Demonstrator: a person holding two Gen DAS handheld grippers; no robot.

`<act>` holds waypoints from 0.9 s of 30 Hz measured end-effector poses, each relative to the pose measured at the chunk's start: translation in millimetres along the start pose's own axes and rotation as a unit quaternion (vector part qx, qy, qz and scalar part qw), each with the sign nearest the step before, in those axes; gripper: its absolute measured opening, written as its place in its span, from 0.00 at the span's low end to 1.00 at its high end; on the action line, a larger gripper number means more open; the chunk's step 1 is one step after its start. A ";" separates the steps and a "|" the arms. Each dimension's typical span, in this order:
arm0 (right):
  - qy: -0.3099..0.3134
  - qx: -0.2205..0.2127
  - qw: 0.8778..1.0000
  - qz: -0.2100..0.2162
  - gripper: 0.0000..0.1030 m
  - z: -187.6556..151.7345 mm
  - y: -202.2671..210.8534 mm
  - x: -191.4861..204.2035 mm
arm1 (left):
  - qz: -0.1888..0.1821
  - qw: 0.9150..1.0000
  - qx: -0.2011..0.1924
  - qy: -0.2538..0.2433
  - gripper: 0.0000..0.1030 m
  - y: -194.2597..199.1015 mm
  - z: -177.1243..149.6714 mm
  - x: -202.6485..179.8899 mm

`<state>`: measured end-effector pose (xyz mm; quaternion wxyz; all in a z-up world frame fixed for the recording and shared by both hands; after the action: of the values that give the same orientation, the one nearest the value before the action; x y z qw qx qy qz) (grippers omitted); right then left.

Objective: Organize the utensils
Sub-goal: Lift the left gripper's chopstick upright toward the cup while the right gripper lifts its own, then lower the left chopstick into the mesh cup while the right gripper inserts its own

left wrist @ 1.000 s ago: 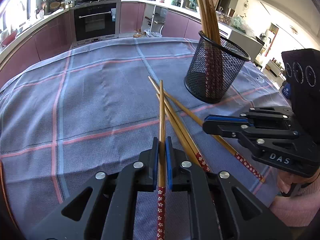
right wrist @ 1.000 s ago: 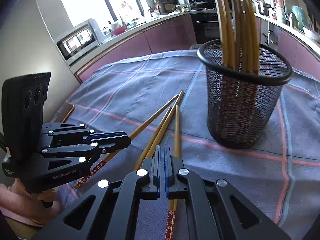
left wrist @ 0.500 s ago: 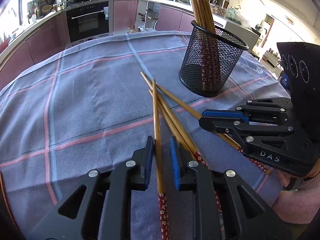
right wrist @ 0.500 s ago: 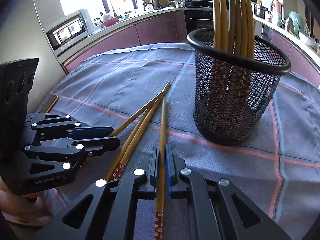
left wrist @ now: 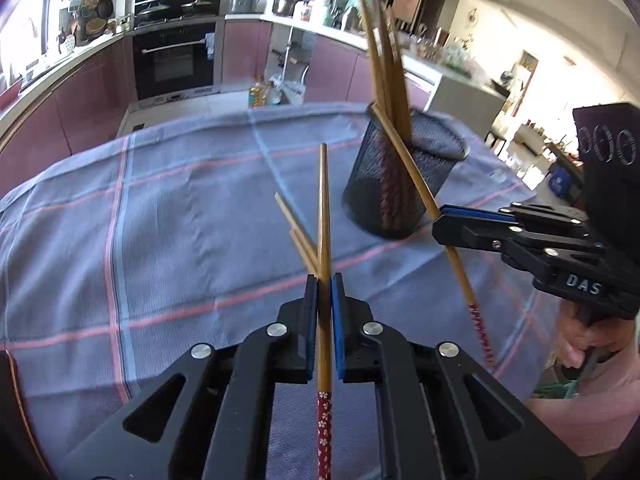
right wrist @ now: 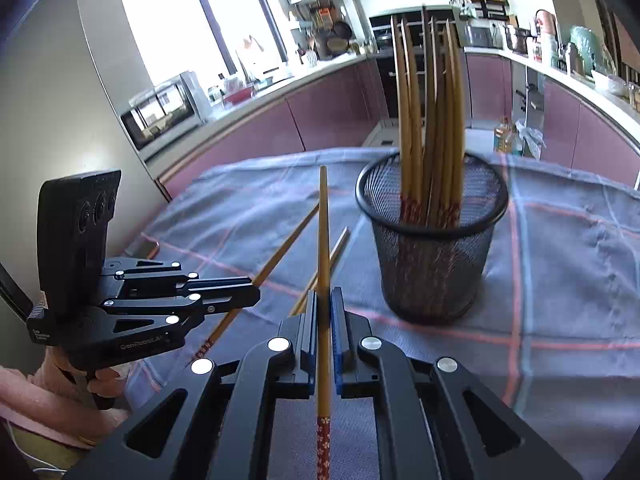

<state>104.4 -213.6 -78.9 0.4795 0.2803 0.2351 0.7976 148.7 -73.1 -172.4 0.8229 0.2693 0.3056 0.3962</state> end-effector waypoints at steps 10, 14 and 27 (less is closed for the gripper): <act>-0.013 -0.060 0.998 0.011 0.05 26.4 37.5 -12.7 | -0.050 0.996 -0.065 -0.028 0.07 49.5 42.5 -28.4; -0.013 -0.076 0.997 0.012 0.05 34.8 45.1 -16.5 | -0.063 0.994 -0.085 -0.036 0.07 64.6 54.9 -38.0; 0.016 -0.135 0.991 -0.006 0.05 83.4 76.0 -23.8 | -0.070 0.986 -0.140 -0.055 0.07 83.3 110.7 -59.3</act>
<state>121.5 -258.8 25.8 0.5137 0.1987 0.1351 0.8236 157.7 -98.7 -24.2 0.8937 0.1508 0.2198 0.3609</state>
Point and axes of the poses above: each gripper's, at about its wrist camera, not at the fingertips, and y roughly against the way its jaws point, x to its left, z to its top, the point moved 8 cm from there along -y, roughly the way its jaws point, and after that the axes turned 8 degrees about -z, right-handed, at the moved point
